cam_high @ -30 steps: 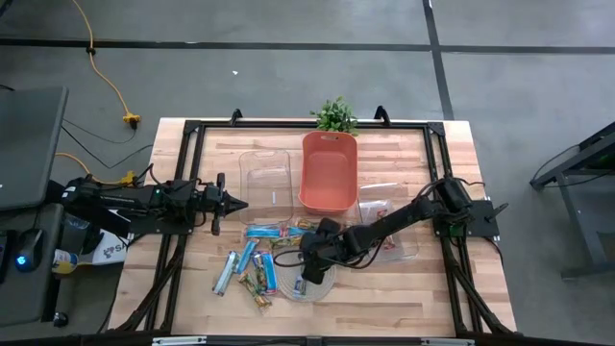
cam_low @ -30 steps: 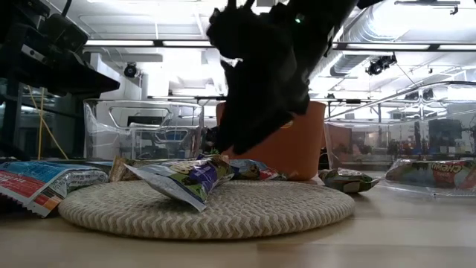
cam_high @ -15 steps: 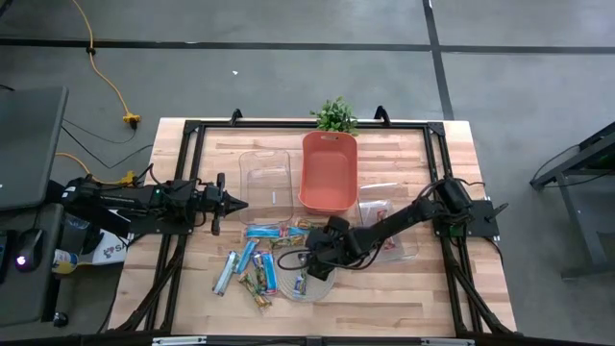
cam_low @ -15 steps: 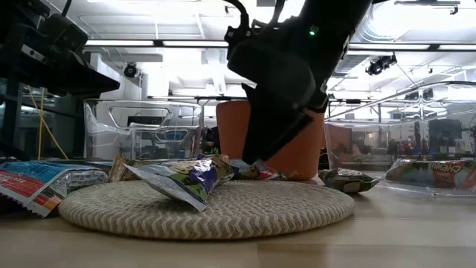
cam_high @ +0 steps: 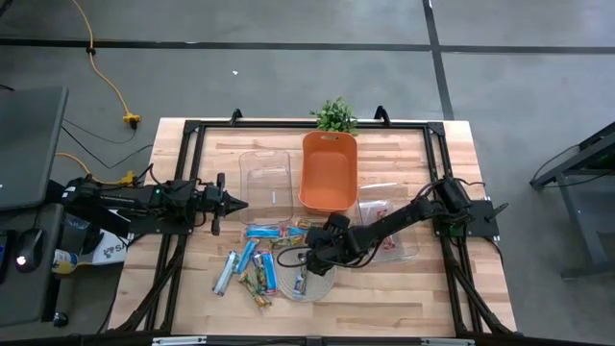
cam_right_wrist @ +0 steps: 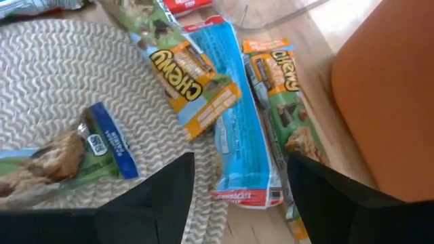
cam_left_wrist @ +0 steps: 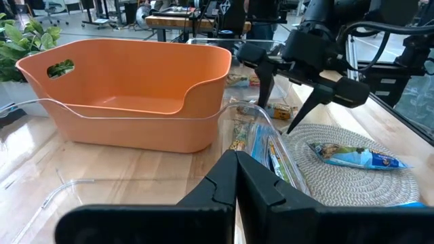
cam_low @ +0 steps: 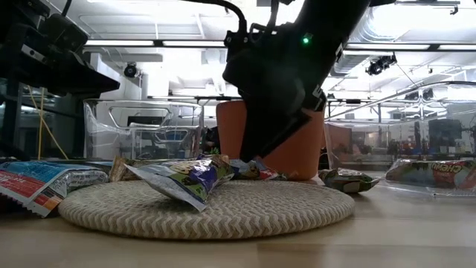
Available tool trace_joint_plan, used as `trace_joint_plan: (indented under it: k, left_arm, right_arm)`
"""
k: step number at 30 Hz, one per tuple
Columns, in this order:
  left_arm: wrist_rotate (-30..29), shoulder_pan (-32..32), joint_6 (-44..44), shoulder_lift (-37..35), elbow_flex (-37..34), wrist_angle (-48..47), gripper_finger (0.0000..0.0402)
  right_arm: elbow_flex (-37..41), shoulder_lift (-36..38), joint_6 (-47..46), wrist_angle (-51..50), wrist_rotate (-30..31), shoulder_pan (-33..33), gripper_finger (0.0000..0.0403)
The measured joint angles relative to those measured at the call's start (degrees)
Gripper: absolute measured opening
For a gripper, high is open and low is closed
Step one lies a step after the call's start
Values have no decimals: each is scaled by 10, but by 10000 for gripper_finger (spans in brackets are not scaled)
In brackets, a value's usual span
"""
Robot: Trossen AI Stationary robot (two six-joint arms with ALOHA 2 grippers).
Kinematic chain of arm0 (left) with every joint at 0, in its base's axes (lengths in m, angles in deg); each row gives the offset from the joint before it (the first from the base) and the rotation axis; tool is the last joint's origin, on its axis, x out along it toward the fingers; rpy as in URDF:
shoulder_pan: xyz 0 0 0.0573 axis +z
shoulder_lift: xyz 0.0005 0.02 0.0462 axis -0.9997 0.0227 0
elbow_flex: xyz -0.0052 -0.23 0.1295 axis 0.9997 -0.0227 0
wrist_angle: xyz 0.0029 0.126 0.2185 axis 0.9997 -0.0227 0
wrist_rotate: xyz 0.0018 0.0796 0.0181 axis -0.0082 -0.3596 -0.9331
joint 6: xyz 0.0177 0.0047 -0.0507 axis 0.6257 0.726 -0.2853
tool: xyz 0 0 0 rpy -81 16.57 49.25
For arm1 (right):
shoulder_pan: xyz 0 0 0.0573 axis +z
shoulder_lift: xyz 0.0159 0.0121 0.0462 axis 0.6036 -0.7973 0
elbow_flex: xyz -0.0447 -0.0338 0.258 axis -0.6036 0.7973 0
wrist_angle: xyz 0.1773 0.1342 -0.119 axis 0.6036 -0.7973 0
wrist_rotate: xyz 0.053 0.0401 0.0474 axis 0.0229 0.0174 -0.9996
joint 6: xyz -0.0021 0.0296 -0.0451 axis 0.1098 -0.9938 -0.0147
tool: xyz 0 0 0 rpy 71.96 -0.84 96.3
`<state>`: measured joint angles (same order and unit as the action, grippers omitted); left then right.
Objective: Pick and place Granola Bars by type
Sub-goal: Put the red granola bar into the right transparent bin
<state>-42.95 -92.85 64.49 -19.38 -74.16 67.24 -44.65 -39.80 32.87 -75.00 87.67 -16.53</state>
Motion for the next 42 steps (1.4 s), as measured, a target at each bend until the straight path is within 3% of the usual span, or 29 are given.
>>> trace_joint_plan:
  k: [18,31,42]
  left_arm:
    - [0,0,0,0,0,0,1]
    - [0,0,0,0,0,0,1]
    - [0,0,0,0,0,0,1]
  right_arm:
    - [0,-34,-32,35,-17,-1,218]
    - [0,-35,-50,50,-25,-1,139]
    - [0,-34,-60,60,-44,0,112]
